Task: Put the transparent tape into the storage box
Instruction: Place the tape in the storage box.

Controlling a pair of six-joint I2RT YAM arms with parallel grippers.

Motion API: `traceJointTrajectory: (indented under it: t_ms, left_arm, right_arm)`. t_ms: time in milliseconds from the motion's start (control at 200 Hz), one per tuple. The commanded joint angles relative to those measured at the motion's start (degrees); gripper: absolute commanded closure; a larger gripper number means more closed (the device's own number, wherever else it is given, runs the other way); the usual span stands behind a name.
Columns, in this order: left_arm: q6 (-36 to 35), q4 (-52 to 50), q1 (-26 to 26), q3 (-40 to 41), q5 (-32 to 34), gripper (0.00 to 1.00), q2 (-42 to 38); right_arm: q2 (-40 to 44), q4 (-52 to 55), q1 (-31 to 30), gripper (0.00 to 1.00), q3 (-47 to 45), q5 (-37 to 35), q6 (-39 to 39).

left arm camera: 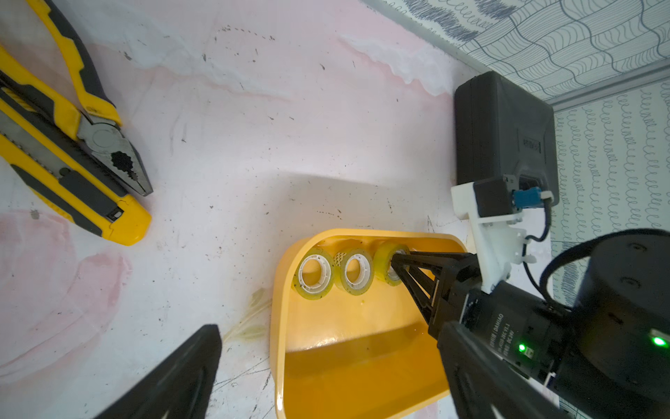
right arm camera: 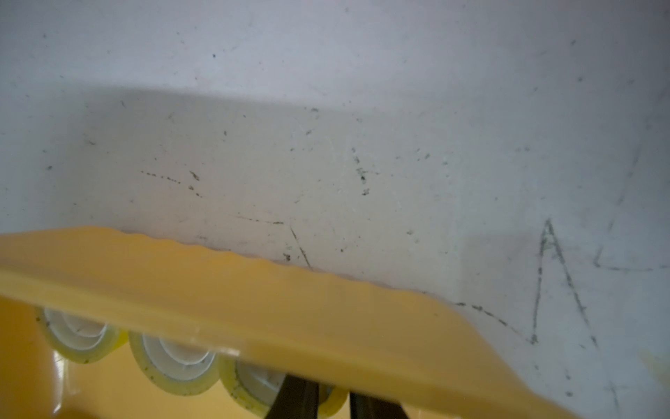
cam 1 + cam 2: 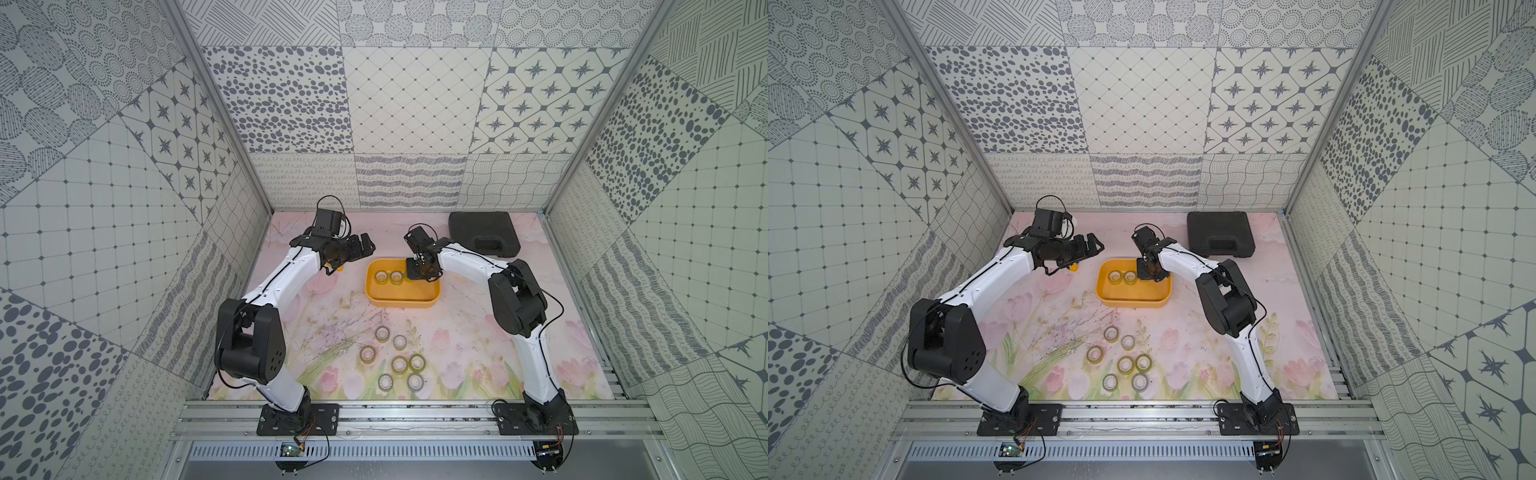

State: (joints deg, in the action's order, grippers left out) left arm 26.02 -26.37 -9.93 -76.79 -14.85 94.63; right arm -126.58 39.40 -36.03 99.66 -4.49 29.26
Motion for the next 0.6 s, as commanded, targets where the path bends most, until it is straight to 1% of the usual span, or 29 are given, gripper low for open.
traceJointTrajectory:
  t_ms: [0,115,415,590]
  left_arm:
    - [0.3,1.1,0.3,-0.8,-1.5,0.01,0.2]
    - [0.3,1.1,0.3,-0.8,-1.7,0.01,0.3]
    - [0.3,1.1,0.3,-0.7,-1.8,0.01,0.3]
    - [0.3,1.1,0.3,-0.8,-1.9,0.01,0.6]
  right_arm:
    - [-1.2,-1.3,-0.4,0.76,1.8,0.8,1.7]
    - [-1.5,-1.3,-0.4,0.71,2.6,2.1,2.0]
    - [-0.9,-3.9,-0.7,0.65,2.5,6.3,3.1]
    - [2.5,-4.0,-0.7,0.58,0.7,4.6,3.0]
